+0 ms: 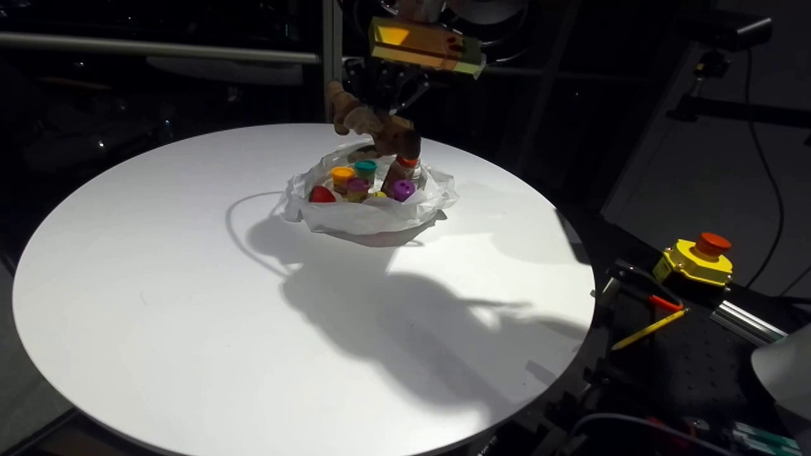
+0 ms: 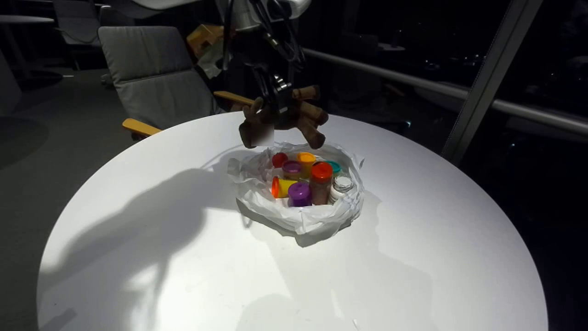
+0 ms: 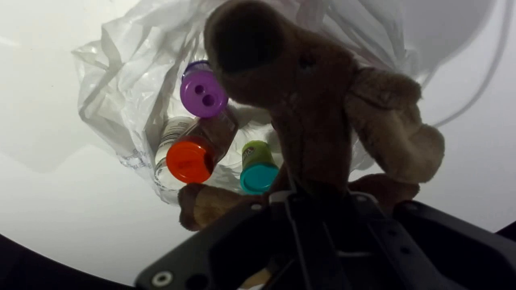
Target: Put the contents on the table into the plastic bag.
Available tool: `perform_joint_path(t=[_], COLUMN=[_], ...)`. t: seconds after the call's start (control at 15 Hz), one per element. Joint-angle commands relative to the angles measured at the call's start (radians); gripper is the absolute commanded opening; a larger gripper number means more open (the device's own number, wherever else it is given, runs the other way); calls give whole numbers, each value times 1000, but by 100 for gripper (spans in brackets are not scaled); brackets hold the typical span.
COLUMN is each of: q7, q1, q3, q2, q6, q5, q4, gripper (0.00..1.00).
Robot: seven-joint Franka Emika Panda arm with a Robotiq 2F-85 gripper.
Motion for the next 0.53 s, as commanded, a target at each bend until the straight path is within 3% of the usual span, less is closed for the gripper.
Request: perform_joint_path(t=[0.0,0.13,0.47], q7=[-5,-14,29], q1=[-50,-58,-3], q3=[45,57,-8], q2=[101,148,261], q6=[-23,-18,-10], q5=[64,92,52], q4=[116,141,185], gripper=[15,15,16])
